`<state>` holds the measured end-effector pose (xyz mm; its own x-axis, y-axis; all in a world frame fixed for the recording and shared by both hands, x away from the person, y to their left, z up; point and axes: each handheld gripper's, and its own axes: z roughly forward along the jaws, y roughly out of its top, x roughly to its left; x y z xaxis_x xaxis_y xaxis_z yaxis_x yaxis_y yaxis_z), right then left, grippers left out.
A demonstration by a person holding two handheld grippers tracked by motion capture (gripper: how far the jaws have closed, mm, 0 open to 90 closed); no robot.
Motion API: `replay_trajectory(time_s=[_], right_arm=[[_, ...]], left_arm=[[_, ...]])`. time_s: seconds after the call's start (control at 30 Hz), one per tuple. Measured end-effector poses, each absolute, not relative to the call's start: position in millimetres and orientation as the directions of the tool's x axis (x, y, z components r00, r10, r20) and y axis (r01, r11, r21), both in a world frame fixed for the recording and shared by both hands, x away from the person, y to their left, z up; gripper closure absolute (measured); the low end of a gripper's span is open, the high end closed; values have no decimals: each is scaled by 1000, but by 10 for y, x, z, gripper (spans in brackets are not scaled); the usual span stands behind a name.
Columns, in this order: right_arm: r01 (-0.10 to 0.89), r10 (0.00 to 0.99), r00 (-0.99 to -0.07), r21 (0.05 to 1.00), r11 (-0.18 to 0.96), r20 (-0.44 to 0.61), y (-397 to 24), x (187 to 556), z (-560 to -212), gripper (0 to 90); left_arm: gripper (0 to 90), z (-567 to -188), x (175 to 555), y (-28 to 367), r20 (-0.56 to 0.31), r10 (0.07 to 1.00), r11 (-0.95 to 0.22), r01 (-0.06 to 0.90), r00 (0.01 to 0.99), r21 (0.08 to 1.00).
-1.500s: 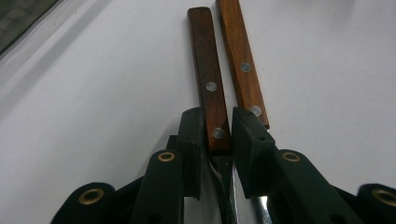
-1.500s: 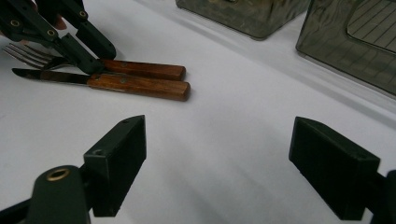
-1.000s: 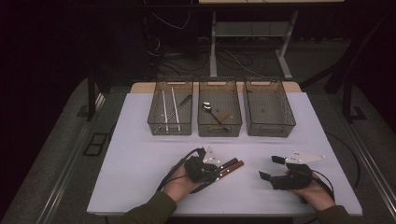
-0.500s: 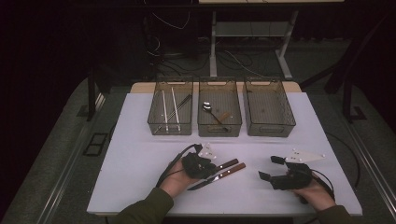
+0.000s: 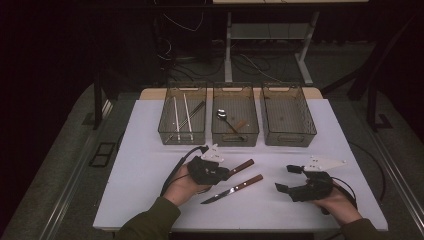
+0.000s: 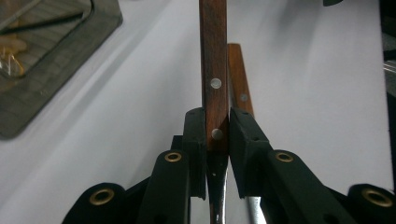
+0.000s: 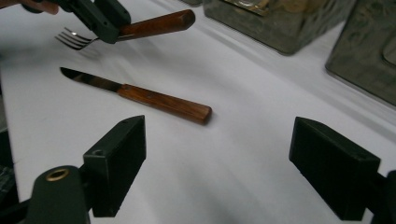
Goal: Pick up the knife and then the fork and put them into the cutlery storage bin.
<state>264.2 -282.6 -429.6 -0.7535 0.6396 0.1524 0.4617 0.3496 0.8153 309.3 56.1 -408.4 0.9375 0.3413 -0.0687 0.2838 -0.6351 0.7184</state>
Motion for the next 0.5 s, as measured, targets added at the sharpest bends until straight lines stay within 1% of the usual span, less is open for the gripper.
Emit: replay_trajectory(time_s=[0.1, 0.3, 0.4, 0.5], right_arm=[[441, 601, -787, 810, 387, 141, -2787, 2685, -4178, 181], [371, 485, -866, 803, 466, 119, -2660, 2792, -3919, 183], [337, 426, -898, 796, 503, 111, -2560, 2847, -3844, 185], [315, 375, -920, 785, 533, 115, -2444, 2899, -3821, 190]], left_arm=[[771, -4040, 3081, 536, -74, 310, -640, 266, 948, 721], [771, -3978, 3094, 412, -70, 200, -677, 189, 977, 711], [771, -3966, 3092, 335, -78, 160, -686, 167, 984, 708], [770, -3931, 3101, 274, -60, 113, -710, 123, 992, 693]])
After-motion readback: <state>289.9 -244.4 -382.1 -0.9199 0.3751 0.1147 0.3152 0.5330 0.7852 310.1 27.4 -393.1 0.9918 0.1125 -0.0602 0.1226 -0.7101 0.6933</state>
